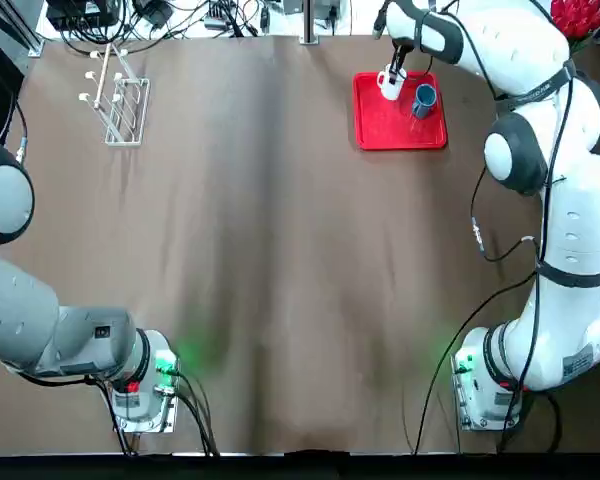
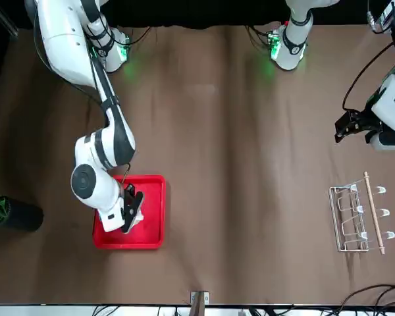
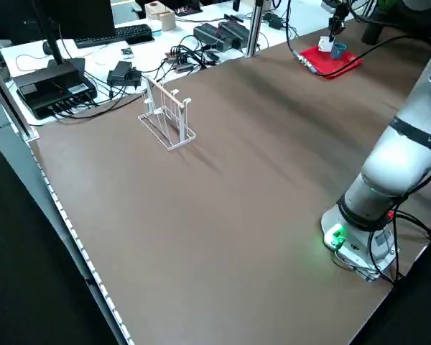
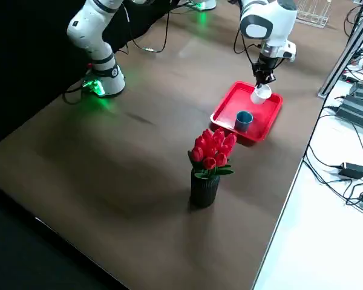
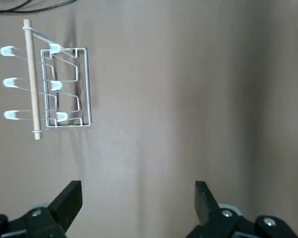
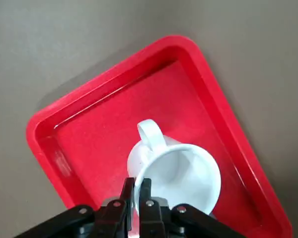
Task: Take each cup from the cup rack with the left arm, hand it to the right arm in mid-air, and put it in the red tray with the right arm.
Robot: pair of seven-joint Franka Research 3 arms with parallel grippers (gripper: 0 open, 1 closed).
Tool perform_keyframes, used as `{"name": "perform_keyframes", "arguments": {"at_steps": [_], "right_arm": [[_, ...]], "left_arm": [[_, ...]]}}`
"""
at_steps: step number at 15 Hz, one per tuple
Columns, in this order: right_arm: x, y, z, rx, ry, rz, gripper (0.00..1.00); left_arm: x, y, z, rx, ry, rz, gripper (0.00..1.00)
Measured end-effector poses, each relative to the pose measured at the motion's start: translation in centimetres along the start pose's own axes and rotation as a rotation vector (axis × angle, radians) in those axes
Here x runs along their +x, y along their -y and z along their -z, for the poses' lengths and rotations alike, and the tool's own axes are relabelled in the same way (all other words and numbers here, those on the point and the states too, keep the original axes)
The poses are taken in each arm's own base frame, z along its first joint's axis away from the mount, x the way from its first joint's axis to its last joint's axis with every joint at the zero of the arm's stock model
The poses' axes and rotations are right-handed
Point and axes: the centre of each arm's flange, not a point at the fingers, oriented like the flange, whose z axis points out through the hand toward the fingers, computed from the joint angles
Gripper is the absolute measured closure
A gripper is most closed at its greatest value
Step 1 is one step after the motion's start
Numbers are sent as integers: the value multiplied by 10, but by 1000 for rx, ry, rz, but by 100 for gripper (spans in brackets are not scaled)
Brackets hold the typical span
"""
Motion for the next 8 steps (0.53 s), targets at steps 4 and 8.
{"name": "perform_keyframes", "arguments": {"at_steps": [4, 8], "right_arm": [[9, 10, -24, -31, 57, 5, 93], [13, 21, -46, -46, 115, 37, 93]], "left_arm": [[0, -4, -2, -46, -1, 5, 0], [0, -5, -2, -46, -1, 2, 0]]}}
